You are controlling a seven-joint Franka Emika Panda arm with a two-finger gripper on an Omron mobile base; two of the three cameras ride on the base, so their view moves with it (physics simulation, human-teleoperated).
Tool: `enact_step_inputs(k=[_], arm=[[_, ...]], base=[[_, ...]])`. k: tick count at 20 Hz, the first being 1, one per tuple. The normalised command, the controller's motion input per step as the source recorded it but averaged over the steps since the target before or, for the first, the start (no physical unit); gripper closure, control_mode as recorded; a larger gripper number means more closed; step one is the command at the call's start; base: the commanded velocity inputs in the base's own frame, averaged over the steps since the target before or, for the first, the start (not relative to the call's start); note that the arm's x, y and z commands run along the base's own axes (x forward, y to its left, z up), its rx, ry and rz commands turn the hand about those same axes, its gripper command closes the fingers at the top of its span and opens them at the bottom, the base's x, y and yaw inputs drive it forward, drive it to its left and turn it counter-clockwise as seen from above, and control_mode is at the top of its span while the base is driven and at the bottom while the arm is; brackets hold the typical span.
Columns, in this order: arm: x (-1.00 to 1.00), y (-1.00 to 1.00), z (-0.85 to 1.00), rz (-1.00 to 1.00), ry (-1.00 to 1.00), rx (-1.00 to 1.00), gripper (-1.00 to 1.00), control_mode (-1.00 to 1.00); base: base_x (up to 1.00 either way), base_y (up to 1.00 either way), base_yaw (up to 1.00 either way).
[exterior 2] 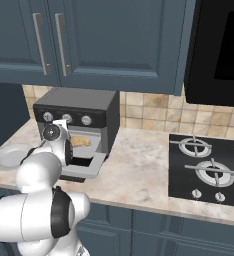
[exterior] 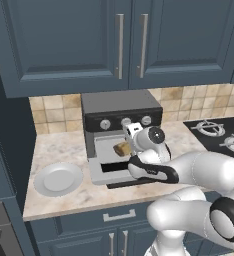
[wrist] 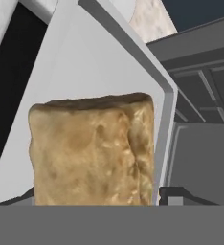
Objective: Pull the toaster oven rack outwards. Pick up the baguette from the plate and place it on the toaster oven rack. Close the toaster oven door fully and set the temperature to the lowest setting.
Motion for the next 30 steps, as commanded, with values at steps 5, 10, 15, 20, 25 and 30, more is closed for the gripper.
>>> enact_step_inputs(k=[5, 10, 15, 20, 25, 30], arm=[[0.0, 0.0, 0.0, 0.0, -0.09, 0.05, -1.0, -1.0], [0.0, 0.0, 0.0, 0.0, -0.14, 0.06, -1.0, -1.0], [0.0, 0.0, 0.01, 0.0, -0.18, 0.07, -1.0, -1.0], [0.0, 0.0, 0.29, 0.0, -0.22, 0.13, -1.0, -1.0], [0.0, 0.0, 0.6, 0.0, -0.21, 0.15, -1.0, -1.0], [-0.08, -0.01, 0.56, 0.01, -0.06, 0.06, -1.0, -1.0]], base=[[0.0, 0.0, 0.0], [0.0, 0.0, 0.0], [0.0, 0.0, 0.0], [0.0, 0.0, 0.0], [0.0, 0.0, 0.0], [0.0, 0.0, 0.0]])
